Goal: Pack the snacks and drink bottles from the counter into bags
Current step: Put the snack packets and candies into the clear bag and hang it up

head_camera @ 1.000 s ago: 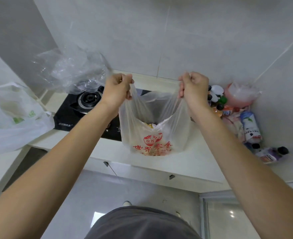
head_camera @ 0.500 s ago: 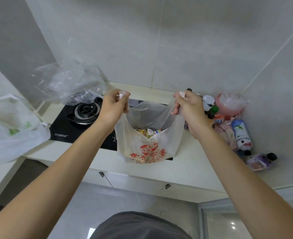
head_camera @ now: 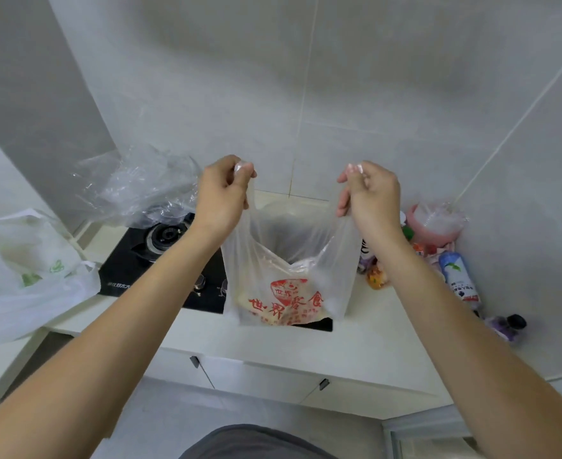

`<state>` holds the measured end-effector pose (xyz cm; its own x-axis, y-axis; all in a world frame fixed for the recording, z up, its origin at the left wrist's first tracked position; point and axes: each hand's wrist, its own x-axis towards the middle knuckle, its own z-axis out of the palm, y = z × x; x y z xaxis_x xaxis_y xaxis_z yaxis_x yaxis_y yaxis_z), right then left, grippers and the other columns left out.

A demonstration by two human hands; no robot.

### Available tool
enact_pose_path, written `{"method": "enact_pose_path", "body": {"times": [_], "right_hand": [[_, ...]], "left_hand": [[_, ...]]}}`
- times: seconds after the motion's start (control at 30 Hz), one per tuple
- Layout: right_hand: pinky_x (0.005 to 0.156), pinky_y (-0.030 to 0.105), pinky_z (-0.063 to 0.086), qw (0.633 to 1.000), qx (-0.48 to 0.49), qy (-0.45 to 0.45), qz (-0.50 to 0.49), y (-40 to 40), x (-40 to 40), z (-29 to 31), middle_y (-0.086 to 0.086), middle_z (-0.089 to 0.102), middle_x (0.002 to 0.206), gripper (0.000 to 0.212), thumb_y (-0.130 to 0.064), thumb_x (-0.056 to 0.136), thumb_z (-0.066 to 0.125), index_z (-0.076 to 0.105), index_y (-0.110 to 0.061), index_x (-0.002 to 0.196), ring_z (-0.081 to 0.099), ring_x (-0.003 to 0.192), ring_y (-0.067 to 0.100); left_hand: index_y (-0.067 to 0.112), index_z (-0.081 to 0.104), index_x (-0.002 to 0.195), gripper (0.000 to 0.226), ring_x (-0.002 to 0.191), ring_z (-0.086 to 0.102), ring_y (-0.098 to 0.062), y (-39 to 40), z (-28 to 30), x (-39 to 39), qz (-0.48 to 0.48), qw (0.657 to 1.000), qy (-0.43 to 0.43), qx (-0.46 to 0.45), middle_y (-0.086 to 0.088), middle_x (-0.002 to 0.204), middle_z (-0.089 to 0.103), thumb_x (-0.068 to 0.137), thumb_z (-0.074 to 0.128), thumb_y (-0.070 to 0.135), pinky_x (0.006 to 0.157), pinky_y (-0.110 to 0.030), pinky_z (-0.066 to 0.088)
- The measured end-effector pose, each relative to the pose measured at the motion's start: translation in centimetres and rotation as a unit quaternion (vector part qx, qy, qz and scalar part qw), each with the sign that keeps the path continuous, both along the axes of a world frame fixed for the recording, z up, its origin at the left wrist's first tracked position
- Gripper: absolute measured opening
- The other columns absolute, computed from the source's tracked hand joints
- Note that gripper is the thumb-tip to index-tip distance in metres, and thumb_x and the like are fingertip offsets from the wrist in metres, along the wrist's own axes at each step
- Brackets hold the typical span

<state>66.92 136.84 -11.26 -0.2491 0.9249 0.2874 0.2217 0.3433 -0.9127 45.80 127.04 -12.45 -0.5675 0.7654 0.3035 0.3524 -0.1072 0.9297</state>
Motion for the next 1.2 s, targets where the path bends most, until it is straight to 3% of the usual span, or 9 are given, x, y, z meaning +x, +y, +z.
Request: {"method": "enact_pose_path", "body": {"times": [0.17, 0.3, 0.47, 0.67, 0.9, 1.0, 1.2], "right_hand": [[0.046, 0.028, 0.049, 0.999, 0.003, 0.031, -0.021, 0.9, -1.1, 2.0, 0.0, 0.059, 0.051, 0.034, -0.016, 0.108, 0.046, 0.062, -0.011, 0.079, 0.057, 0.042, 0.017], [0.049, 0.031, 0.051, 1.0, -0.006, 0.012, -0.001, 1.4, -2.2, 2.7, 0.0, 0.059, 0.049, 0.034, -0.017, 0.108, 0.049, 0.063, -0.009, 0.077, 0.058, 0.043, 0.018], [0.05, 0.032, 0.054, 1.0, -0.009, 0.01, 0.026, 3.2, -4.3, 5.1, 0.005, 0.062, 0.054, 0.032, -0.016, 0.106, 0.051, 0.064, -0.006, 0.079, 0.06, 0.044, 0.019], [0.052, 0.03, 0.055, 0.994, -0.052, 0.007, 0.094, 5.9, -7.6, 8.4, 0.01, 0.065, 0.059, 0.027, -0.01, 0.103, 0.053, 0.062, -0.001, 0.079, 0.062, 0.047, 0.021], [0.072, 0.038, 0.061, 0.99, -0.107, 0.044, 0.084, 9.9, -10.6, 10.0, 0.01, 0.065, 0.065, 0.019, -0.007, 0.102, 0.051, 0.063, -0.004, 0.087, 0.063, 0.054, 0.021], [0.068, 0.036, 0.058, 0.992, -0.1, 0.031, 0.063, 12.5, -12.5, 9.9, 0.008, 0.066, 0.063, 0.023, -0.008, 0.099, 0.053, 0.06, -0.01, 0.078, 0.063, 0.054, 0.021], [0.056, 0.021, 0.049, 0.998, -0.049, -0.038, 0.007, 18.3, -16.9, 8.8, 0.002, 0.068, 0.067, 0.022, -0.011, 0.098, 0.053, 0.064, -0.011, 0.079, 0.063, 0.056, 0.013]], "left_hand": [[0.005, 0.064, 0.086, 0.024, 0.047, 0.051, -0.016, 0.5, 1.8, -0.8, 0.018, 1.0, -0.004, 0.017, 0.008, 0.049, 0.046, 0.101, 0.052, 0.019, 0.057, -0.032, 0.049], [0.013, 0.063, 0.076, 0.027, 0.047, 0.056, -0.02, 1.7, 3.0, -1.5, -0.006, 1.0, 0.018, -0.014, 0.009, 0.045, 0.05, 0.099, 0.053, 0.022, 0.063, -0.042, 0.055], [0.014, 0.061, 0.074, 0.028, 0.047, 0.058, -0.018, 3.8, 5.4, -1.8, 0.004, 0.999, 0.029, -0.022, 0.008, 0.049, 0.053, 0.1, 0.053, 0.02, 0.064, -0.034, 0.05], [0.004, 0.067, 0.087, 0.023, 0.051, 0.054, -0.014, 6.7, 8.2, -2.7, 0.009, 0.999, -0.006, -0.038, 0.0, 0.061, 0.054, 0.101, 0.053, 0.016, 0.061, -0.032, 0.053], [0.0, 0.065, 0.089, 0.016, 0.058, 0.056, -0.022, 11.7, 11.1, -5.0, -0.026, 0.996, -0.034, -0.078, -0.01, 0.069, 0.058, 0.096, 0.052, 0.004, 0.067, -0.033, 0.054], [0.002, 0.066, 0.094, 0.015, 0.067, 0.06, -0.02, 14.6, 11.5, -6.4, -0.046, 0.994, -0.023, -0.091, -0.009, 0.074, 0.065, 0.097, 0.052, 0.005, 0.07, -0.031, 0.051], [0.005, 0.059, 0.099, 0.008, 0.068, 0.054, -0.016, 20.7, 10.4, -10.3, -0.083, 0.989, 0.002, -0.122, -0.006, 0.077, 0.071, 0.097, 0.054, 0.01, 0.059, -0.027, 0.039]]}}
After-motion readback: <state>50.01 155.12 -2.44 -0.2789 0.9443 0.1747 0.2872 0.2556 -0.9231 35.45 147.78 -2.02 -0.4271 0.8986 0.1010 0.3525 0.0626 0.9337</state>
